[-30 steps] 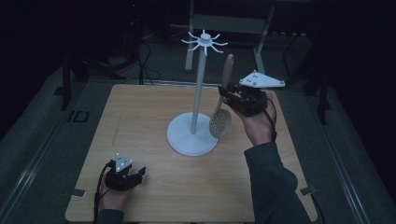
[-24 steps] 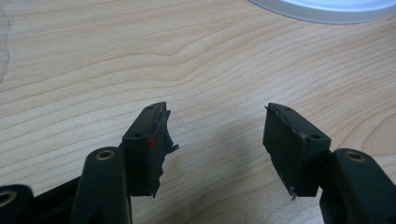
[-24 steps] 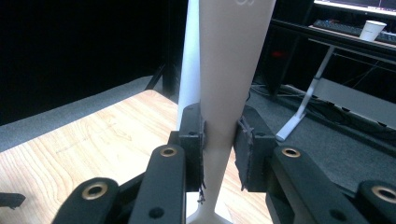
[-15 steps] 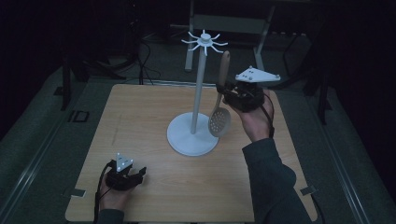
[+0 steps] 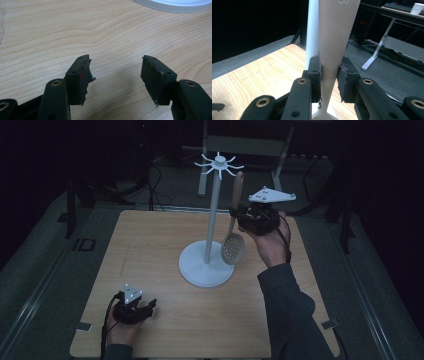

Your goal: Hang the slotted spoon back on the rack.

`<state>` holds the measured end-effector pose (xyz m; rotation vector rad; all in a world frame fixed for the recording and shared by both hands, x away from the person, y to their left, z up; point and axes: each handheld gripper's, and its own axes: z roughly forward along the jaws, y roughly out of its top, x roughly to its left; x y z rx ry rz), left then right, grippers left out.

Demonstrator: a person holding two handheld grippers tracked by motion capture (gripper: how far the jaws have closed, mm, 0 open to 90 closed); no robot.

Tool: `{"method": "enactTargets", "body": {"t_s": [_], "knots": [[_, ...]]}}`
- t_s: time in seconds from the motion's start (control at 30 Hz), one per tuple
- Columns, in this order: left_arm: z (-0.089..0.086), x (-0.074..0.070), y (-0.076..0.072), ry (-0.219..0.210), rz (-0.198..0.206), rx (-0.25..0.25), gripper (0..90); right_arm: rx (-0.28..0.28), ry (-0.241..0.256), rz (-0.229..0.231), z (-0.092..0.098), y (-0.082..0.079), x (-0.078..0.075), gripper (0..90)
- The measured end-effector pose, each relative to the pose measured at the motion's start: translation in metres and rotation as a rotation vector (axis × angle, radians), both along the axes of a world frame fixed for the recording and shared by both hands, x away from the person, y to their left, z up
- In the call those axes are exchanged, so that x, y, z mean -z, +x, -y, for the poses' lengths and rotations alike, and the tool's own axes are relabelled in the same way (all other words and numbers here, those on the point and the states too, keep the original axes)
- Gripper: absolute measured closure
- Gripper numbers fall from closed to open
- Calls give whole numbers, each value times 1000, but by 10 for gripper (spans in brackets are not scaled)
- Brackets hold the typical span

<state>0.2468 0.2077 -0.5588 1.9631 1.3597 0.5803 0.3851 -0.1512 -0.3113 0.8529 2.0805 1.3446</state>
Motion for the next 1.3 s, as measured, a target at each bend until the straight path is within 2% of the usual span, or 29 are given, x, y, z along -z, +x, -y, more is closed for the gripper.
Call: {"method": "enactTargets", "body": {"t_s": [1.3], "knots": [[-2,-1,-1,-5,3,-3,408,12,-19,-39,-21,16,0,740]]}}
